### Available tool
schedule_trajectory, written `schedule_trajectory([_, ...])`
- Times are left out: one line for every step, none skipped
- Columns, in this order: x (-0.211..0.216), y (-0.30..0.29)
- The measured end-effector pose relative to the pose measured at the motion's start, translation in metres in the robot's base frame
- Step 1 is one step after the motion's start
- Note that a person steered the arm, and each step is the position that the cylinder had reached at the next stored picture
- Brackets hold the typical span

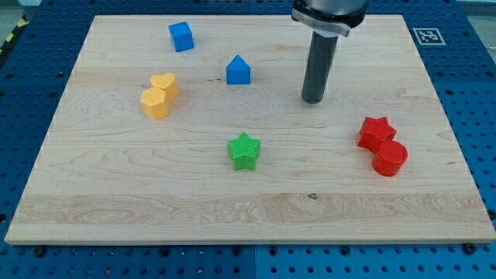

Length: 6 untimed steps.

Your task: Point your arm at the green circle

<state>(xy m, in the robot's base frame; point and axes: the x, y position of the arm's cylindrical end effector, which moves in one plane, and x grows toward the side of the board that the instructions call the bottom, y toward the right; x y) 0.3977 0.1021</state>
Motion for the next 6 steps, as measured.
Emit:
schedule_trajectory([-0.007, 0.021])
schedule_trajectory([-0.02, 0.038])
schedule_trajectory([-0.034, 0.063])
schedule_trajectory([-0.067, 0.078])
schedule_trajectory([-0.122, 0.079])
schedule_trajectory([-0.133, 0.036])
